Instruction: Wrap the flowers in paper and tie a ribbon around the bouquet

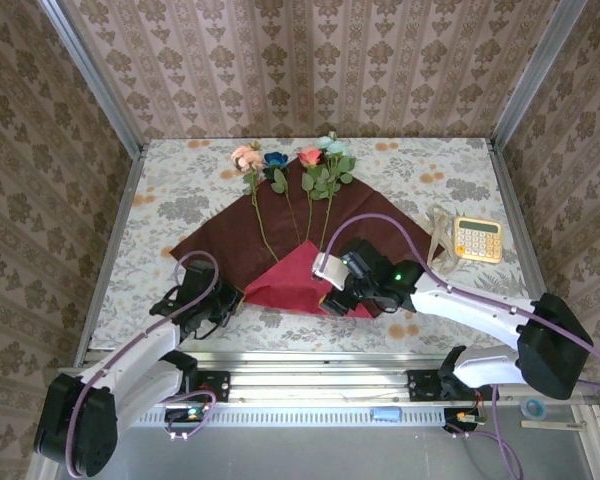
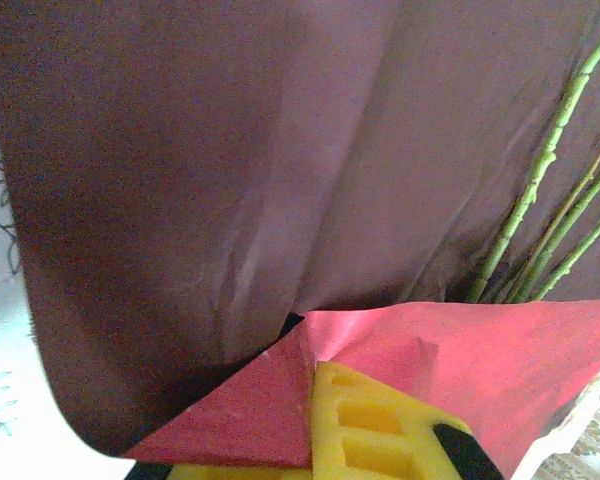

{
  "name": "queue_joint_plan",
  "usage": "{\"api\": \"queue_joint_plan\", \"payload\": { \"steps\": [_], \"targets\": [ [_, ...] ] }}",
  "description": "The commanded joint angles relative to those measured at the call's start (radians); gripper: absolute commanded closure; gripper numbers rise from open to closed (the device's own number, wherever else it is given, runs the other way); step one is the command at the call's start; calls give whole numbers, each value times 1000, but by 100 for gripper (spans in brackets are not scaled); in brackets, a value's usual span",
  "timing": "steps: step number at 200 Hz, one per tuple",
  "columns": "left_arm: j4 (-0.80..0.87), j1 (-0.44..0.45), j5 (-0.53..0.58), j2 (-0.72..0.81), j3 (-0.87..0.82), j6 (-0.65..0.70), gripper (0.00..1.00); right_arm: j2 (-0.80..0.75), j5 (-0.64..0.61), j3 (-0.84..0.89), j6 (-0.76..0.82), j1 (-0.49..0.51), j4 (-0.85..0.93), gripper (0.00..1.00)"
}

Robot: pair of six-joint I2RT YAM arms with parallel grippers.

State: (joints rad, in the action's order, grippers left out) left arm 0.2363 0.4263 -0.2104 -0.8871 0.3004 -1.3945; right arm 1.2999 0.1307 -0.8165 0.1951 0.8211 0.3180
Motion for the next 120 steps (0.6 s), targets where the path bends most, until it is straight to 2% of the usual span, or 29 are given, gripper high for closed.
{"api": "queue_joint_plan", "payload": {
  "steps": [1,18,37,42,62,98,120],
  "targets": [
    [2,15,32,-20,-9,-17,100,84,68,-101,-206,-2,5,36],
    [-19,23,38,-42,-9,-21,100,232,-37,-217,-327,-4,11,44],
    [-37,24,46,-65,-4,-28,100,408,-133,-426,-459,-3,70,52],
    [-39,53,47,-71,-3,-28,100,453,-164,-490,-494,-2,89,53],
    [-49,65,59,-87,0,-34,100,650,-274,-728,-597,2,156,52],
    [-69,80,70,-106,2,-42,100,996,-423,-1154,-658,4,304,47],
    [-81,85,74,-117,6,-45,100,1144,-443,-1359,-653,-1,355,46]
  ]
}}
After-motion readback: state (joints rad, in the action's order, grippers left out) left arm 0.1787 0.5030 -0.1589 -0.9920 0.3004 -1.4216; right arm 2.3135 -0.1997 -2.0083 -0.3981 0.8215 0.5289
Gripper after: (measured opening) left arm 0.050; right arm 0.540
